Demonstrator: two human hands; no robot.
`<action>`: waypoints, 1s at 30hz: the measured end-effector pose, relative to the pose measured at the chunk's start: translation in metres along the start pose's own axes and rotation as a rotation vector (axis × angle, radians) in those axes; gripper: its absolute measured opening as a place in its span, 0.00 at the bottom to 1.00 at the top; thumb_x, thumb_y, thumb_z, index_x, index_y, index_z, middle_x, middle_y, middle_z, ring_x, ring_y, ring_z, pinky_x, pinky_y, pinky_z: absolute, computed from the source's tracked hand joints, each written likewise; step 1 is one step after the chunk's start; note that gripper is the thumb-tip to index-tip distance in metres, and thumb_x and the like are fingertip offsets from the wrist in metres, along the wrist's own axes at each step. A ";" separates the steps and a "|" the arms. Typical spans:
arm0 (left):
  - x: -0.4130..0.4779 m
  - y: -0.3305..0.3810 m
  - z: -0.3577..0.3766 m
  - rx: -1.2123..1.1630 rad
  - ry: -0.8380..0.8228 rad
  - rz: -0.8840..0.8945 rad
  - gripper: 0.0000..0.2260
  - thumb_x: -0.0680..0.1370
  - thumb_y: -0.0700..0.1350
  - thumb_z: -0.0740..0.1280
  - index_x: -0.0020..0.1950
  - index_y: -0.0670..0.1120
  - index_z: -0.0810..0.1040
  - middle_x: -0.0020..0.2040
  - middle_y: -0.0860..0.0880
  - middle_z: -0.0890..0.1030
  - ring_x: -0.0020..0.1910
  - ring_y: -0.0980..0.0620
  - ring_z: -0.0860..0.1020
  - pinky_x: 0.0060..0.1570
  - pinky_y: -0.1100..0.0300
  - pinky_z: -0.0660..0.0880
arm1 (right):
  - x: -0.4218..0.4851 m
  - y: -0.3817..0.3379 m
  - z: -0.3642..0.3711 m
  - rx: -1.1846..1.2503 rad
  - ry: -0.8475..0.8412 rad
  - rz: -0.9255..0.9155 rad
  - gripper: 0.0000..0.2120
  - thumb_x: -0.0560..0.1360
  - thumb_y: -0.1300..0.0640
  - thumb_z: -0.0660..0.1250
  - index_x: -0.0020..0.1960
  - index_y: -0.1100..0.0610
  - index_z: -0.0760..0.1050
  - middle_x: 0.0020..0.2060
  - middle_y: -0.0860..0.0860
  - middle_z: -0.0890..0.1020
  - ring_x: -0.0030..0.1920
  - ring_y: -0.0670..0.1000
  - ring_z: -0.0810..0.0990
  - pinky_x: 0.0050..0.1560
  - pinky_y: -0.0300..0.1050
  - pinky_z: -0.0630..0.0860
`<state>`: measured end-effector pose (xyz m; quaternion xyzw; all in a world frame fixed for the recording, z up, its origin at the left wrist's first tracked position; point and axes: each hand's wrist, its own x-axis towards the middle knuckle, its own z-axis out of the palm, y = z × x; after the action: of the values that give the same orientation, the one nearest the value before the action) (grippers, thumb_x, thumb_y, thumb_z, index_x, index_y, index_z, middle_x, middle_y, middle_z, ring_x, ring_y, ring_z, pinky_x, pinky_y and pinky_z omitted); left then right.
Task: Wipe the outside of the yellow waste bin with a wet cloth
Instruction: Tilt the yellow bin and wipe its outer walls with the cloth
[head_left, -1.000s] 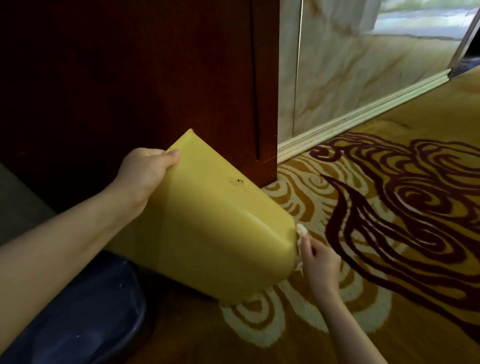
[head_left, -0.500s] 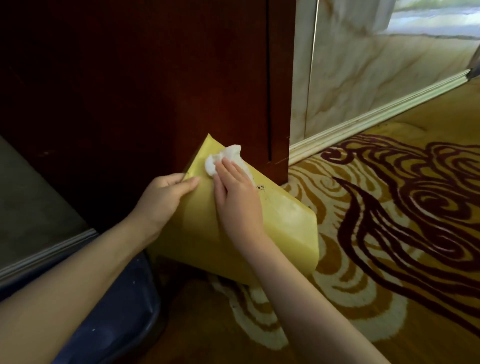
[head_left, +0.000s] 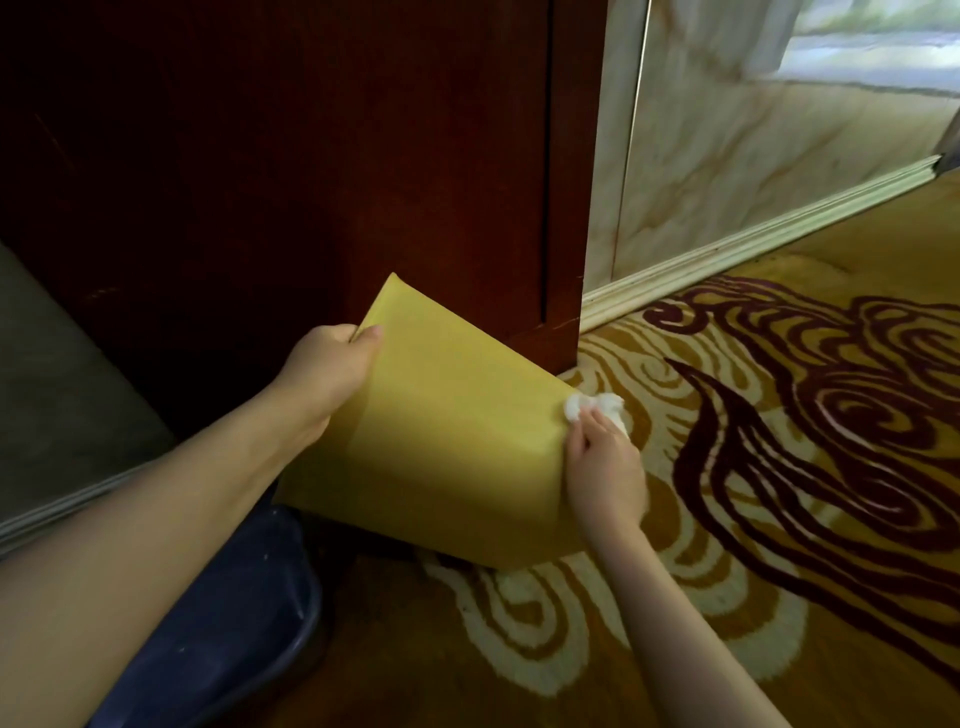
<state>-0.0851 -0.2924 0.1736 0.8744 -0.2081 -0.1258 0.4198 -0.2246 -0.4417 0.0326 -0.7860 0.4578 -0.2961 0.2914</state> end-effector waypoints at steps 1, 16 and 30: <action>-0.001 -0.001 0.000 -0.006 0.002 0.005 0.21 0.81 0.50 0.54 0.71 0.42 0.68 0.67 0.41 0.74 0.66 0.41 0.71 0.66 0.45 0.68 | 0.000 0.011 -0.002 -0.007 0.019 0.037 0.17 0.80 0.54 0.56 0.67 0.56 0.71 0.65 0.52 0.76 0.64 0.51 0.74 0.61 0.48 0.71; 0.004 -0.018 -0.007 -0.048 0.034 0.020 0.19 0.81 0.51 0.54 0.65 0.42 0.73 0.48 0.48 0.79 0.48 0.50 0.76 0.42 0.61 0.69 | 0.005 0.050 -0.028 0.579 0.171 0.510 0.07 0.76 0.52 0.65 0.51 0.51 0.80 0.47 0.52 0.83 0.47 0.52 0.81 0.48 0.49 0.79; 0.008 -0.024 -0.009 -0.073 0.042 0.024 0.18 0.80 0.52 0.55 0.63 0.44 0.75 0.44 0.49 0.78 0.43 0.52 0.76 0.37 0.60 0.69 | 0.016 -0.031 -0.077 0.937 -0.086 0.438 0.11 0.72 0.56 0.69 0.31 0.51 0.79 0.35 0.47 0.80 0.44 0.49 0.79 0.52 0.48 0.76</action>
<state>-0.0680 -0.2770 0.1601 0.8585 -0.2049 -0.1098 0.4572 -0.2575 -0.4571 0.1085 -0.4684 0.4177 -0.3688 0.6857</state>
